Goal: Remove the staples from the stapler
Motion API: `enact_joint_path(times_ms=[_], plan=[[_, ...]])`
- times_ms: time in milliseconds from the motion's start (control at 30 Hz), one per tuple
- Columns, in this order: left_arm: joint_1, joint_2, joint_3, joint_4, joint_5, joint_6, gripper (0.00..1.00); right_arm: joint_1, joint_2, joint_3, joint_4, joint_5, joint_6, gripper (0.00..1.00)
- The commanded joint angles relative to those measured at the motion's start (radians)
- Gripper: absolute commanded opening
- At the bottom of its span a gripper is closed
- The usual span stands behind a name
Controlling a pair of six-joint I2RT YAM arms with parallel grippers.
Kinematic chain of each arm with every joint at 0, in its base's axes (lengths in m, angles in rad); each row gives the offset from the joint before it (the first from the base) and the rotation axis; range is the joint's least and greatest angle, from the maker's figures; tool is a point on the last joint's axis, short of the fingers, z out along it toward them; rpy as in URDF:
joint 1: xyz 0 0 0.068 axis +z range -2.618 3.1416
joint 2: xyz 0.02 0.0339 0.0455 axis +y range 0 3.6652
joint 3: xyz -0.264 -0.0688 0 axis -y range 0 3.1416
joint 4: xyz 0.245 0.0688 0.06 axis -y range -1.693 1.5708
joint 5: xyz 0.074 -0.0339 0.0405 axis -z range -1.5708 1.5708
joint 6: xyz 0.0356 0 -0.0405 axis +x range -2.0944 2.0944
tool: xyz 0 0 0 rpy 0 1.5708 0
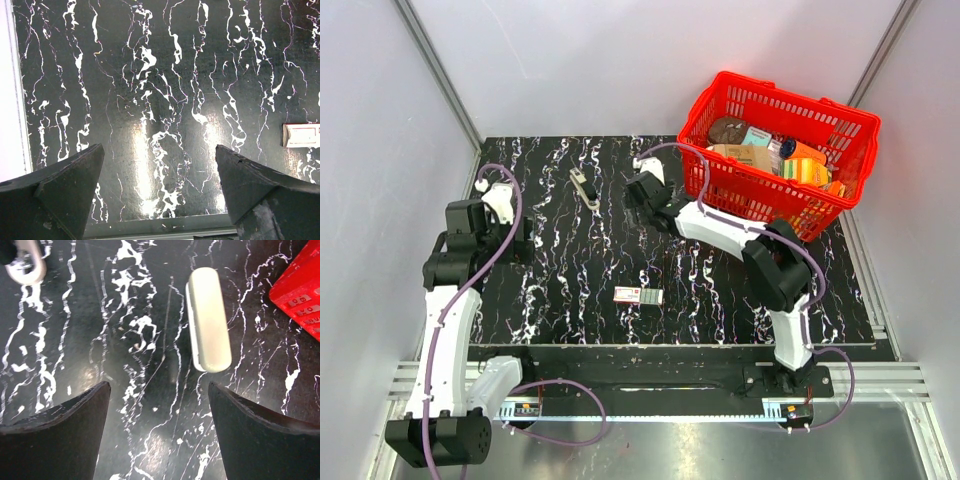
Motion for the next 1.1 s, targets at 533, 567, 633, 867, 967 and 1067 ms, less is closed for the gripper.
enact_joint_path(times_ms=[533, 567, 633, 867, 967, 1067], plan=[[0.008, 0.105, -0.003, 0.088, -0.011, -0.013, 0.99, -0.138, 0.130, -0.001, 0.199, -0.062, -0.040, 0.75], [0.008, 0.105, 0.001, 0.083, -0.011, -0.013, 0.99, -0.138, 0.134, -0.004, 0.203, -0.064, -0.035, 0.73], [0.008, 0.104, 0.007, 0.072, -0.007, -0.011, 0.99, -0.138, 0.137, -0.016, 0.212, -0.064, -0.028, 0.67], [0.008, 0.076, -0.010, 0.065, -0.020, 0.000, 0.99, -0.138, 0.117, -0.047, 0.237, -0.105, 0.004, 0.44], [0.008, 0.058, -0.027, 0.059, -0.023, 0.007, 0.99, -0.135, 0.096, -0.061, 0.240, -0.145, 0.029, 0.30], [0.008, 0.039, -0.039, 0.049, -0.017, 0.015, 0.99, -0.106, 0.064, -0.081, 0.236, -0.168, 0.067, 0.20]])
